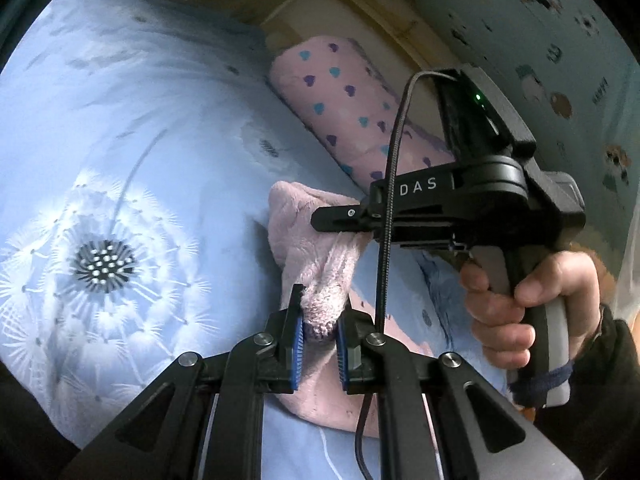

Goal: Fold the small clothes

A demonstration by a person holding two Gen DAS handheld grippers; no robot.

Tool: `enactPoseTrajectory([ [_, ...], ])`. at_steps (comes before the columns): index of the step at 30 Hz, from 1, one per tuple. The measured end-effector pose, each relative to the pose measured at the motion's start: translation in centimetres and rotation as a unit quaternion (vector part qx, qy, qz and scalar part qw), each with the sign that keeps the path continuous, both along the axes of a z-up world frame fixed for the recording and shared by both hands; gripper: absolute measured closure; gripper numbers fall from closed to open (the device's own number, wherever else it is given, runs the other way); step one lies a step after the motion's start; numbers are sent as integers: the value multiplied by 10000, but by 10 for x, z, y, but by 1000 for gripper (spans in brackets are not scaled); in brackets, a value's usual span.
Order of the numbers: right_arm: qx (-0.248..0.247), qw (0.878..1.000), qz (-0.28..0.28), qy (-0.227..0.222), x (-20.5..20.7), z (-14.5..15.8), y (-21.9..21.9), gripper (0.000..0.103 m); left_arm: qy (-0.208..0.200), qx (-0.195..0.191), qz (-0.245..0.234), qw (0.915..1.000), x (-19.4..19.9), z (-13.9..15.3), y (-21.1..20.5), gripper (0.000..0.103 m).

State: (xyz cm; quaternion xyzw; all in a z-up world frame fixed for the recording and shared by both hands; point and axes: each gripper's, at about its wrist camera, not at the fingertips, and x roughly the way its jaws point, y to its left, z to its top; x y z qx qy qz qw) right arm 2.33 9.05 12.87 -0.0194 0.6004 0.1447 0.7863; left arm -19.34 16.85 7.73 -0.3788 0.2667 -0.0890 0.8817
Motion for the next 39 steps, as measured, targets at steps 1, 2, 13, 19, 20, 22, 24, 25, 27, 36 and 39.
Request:
enactPoseTrajectory([
  [1,16,10000,8,-41,-2,3,-5,92,-47,99,-53,9999,0,4,-6,103],
  [2,22,10000,24,-87,-5,6,-10,92,-91,218,-98,9997,1,9,-13,103],
  [13,87,9983,-154,-559,-48,28,-106,92,-446,1123,-1031,9873,22,36,-109,103],
  [19,502,9929,-558,-927,-81,30,-181,92,-492,1608,-1571,9732,32,49,-171,103],
  [20,571,9915,-630,-987,-86,29,-193,92,-497,1695,-1653,9703,34,50,-182,103],
  [22,813,9873,-822,-1088,-96,26,-222,92,-489,1871,-1821,9641,38,52,-206,103],
  [24,1202,9804,-1090,-1122,-104,18,-252,91,-443,1978,-1995,9587,41,53,-224,103],
  [25,1419,9754,-1263,-1121,-107,12,-269,91,-421,2013,-2105,9557,44,55,-235,103],
  [27,1935,9614,-1613,-1106,-114,-3,-300,91,-388,2047,-2198,9530,49,57,-247,103],
  [36,3389,8970,-2747,-714,-136,-51,-386,88,-272,1825,-2634,9469,75,61,-281,103],
  [39,3471,8867,-3031,-370,-136,-75,-397,70,-313,2042,-2644,9420,71,65,-295,103],
])
